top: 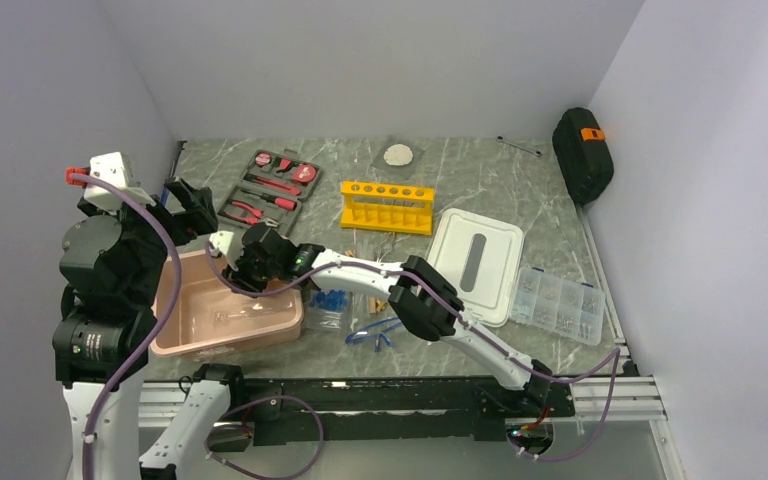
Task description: Organize the chemistry lab equipment
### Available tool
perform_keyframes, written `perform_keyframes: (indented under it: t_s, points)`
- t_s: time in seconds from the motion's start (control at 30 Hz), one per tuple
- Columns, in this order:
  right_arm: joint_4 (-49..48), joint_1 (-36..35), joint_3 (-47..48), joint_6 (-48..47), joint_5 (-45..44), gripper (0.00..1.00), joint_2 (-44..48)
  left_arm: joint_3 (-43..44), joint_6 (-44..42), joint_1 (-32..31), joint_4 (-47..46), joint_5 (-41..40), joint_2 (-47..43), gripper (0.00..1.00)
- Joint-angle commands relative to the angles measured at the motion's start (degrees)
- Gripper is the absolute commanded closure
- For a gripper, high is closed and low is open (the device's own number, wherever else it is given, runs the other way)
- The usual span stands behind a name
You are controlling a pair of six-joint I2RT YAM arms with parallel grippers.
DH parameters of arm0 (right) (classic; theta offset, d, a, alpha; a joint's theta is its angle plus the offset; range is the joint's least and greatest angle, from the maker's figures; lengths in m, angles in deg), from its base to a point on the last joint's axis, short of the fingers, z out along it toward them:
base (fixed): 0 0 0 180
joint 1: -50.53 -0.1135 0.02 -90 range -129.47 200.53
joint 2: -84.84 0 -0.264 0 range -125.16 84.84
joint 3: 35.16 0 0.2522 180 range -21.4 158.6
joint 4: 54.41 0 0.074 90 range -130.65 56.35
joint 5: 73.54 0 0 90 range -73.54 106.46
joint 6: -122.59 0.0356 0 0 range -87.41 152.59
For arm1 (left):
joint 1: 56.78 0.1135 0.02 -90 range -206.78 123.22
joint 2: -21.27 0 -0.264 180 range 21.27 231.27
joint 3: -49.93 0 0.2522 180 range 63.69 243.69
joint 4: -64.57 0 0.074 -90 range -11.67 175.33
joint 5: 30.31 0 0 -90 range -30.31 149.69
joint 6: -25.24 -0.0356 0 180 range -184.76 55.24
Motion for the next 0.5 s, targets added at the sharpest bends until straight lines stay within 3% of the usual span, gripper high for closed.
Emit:
perform_keyframes:
  t_s: [0.0,0.27,0.47]
  points:
    - [0.83,-0.26,2.27,0.93,2.44,0.55,6.57,-0.86,-0.95,-0.19,-2.34,-0.72,-0.01,0.01]
    - [-7.18,-0.35,-9.5,4.24,4.36,0.51,19.06,-0.23,-2.84,-0.19,-3.21,1.47,0.81,0.01]
    - [-8.57,-0.28,-21.46,7.09,-2.37,0.51,30.79,-2.51,-3.76,-0.19,-6.37,0.28,2.02,0.01]
